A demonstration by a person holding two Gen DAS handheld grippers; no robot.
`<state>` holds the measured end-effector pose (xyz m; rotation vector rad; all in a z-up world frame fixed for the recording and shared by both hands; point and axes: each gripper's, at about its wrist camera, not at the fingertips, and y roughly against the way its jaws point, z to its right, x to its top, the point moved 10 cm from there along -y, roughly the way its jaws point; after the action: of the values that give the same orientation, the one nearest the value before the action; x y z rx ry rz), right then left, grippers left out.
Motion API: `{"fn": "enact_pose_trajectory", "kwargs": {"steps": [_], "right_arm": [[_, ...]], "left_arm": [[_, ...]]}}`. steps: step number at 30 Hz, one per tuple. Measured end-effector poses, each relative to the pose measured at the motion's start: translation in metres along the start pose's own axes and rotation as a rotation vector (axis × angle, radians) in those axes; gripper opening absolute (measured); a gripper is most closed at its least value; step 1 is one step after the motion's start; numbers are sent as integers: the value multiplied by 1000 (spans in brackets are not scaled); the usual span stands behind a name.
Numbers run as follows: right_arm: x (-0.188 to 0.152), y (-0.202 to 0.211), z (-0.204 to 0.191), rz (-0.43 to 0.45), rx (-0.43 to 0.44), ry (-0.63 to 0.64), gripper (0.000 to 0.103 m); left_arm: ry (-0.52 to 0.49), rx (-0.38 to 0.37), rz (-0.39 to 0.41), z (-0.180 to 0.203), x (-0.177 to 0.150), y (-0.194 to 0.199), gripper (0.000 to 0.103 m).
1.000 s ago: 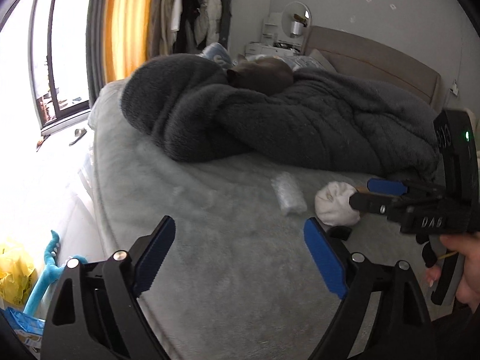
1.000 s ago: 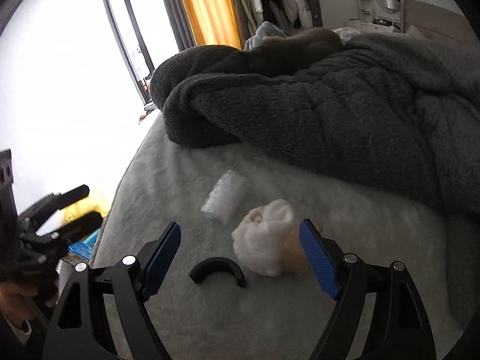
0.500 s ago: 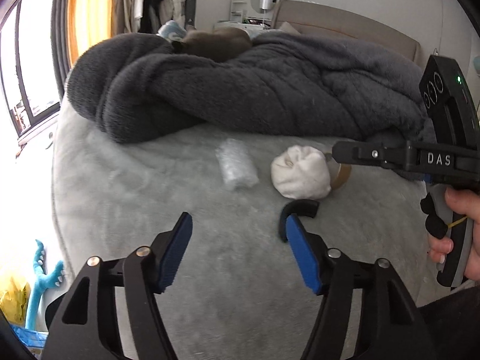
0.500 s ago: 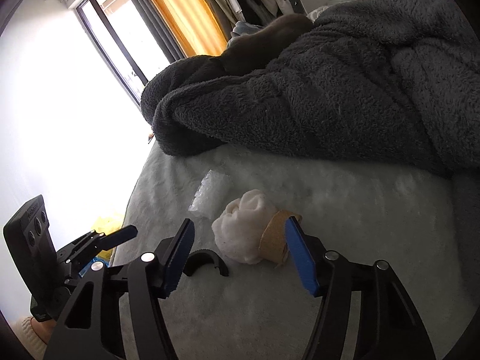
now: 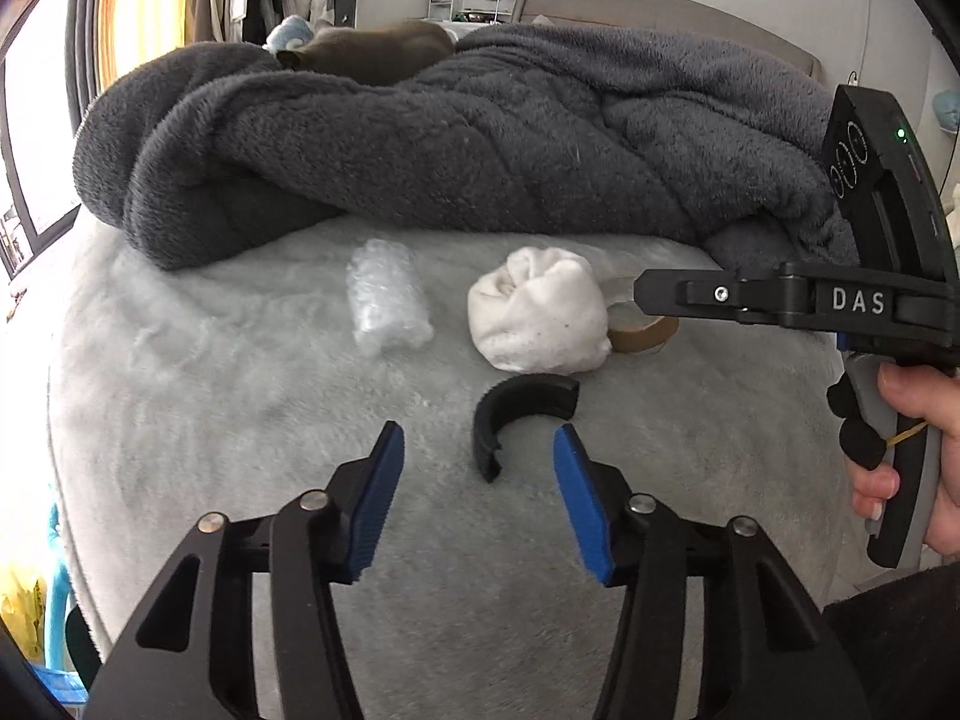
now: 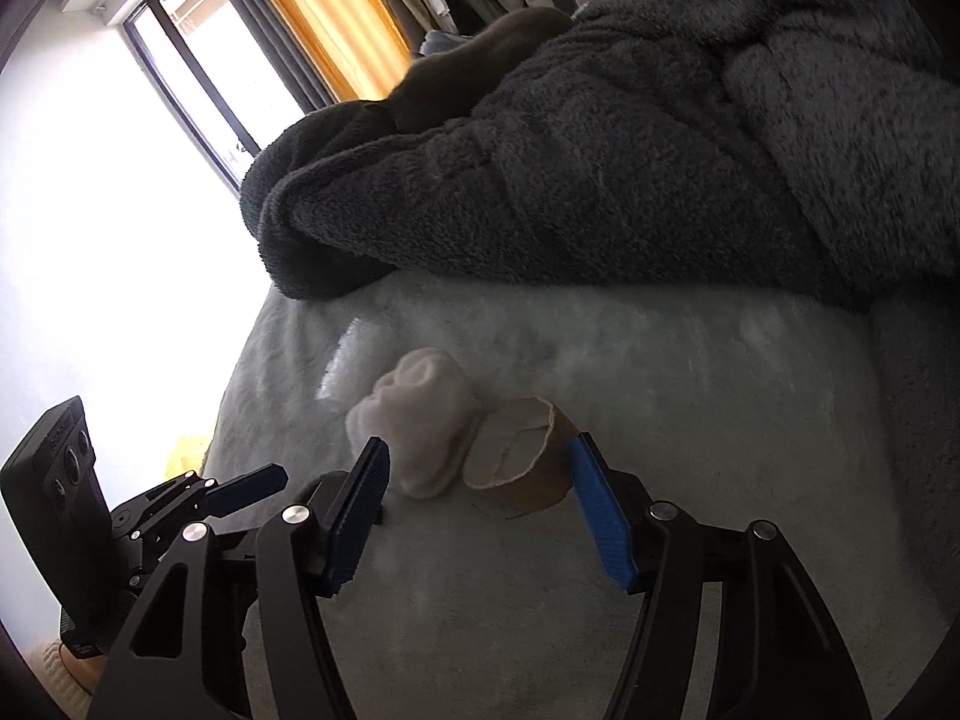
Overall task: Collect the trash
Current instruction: 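Grasp the black clip with the left tool while the right tool grasps the brown tape roll, then carry the black clip and tape roll over the teal bin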
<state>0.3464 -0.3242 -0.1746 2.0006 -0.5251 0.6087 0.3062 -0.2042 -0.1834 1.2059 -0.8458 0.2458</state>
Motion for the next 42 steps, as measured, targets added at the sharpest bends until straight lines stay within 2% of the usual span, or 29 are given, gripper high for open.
{"fn": "enact_pose_trajectory", "kwargs": {"steps": [2,7,11,16,17,19,21,27,32,42], "right_arm": [[-2,-2,7,-7,-7,-14,60],[-8,-8,22,-23,-26,-48,48],[-9,-10,28,-21,-27,-70,44],[-8,-9,24,-21,-57,-18,43],[-7,-10,23,-21,-60,-13,43],[-6,-12,23,-24,-62,-15,22],[-5,-12,25,-25,-64,-25,21],[-7,-11,32,-38,-95,-19,6],[0,-4,29,-8,-93,-11,5],[21,5,-3,49,-76,39,4]], "left_arm": [[-2,-7,-10,3,-1,-4,46],[-6,-13,-18,10,-2,-8,37],[0,-23,-21,11,-2,-9,24],[0,-22,-21,9,-1,-8,13],[1,-23,-21,9,-1,-7,13],[2,-24,-21,8,-1,-6,13],[-2,-24,-23,8,-2,-5,12],[-11,-26,-18,7,-1,0,9],[-1,-23,-3,2,1,6,8],[10,-3,21,-15,4,23,8]]}}
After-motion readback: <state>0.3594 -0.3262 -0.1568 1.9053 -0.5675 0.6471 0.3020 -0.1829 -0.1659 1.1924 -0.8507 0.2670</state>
